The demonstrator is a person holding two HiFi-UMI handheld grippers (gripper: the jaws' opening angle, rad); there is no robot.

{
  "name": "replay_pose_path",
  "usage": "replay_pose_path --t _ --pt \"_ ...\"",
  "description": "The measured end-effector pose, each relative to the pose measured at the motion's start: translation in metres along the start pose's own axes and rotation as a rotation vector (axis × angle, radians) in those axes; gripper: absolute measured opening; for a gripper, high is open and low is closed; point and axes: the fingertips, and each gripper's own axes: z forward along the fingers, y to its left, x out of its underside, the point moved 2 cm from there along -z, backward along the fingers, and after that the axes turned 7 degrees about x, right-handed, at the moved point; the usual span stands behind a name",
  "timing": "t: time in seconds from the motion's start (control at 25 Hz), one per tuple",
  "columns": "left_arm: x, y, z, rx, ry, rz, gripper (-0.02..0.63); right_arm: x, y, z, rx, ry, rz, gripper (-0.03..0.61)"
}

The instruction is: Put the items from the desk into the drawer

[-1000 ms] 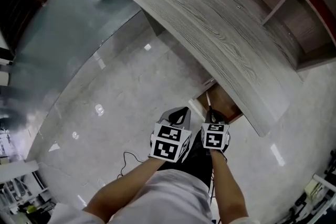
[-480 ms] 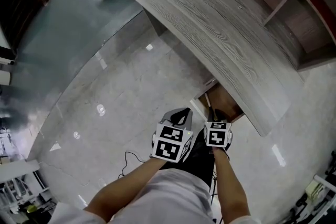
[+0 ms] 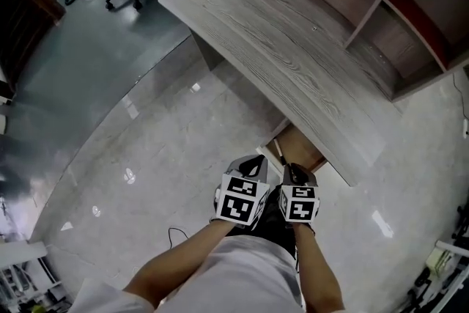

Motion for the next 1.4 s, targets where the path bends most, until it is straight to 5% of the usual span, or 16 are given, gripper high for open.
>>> replay_pose_path --t 0.48,0.88,1.4 --pt "-0.020 -0.037 -0.022 0.073 -0.039 0.081 0.003 -0.074 0.004 -0.092 0.011 -0.221 -0.007 0.020" --pt "-0.052 -0.055 -0.049 0.118 -0.152 0.156 0.002 -0.112 0.020 -0.144 -0.014 -0.354 0.009 0.002" --pt "-0.058 -0.066 -0.059 0.120 -0.167 0.176 0.002 -0.116 0.021 -0.156 -0.034 -0.377 0.008 0.002"
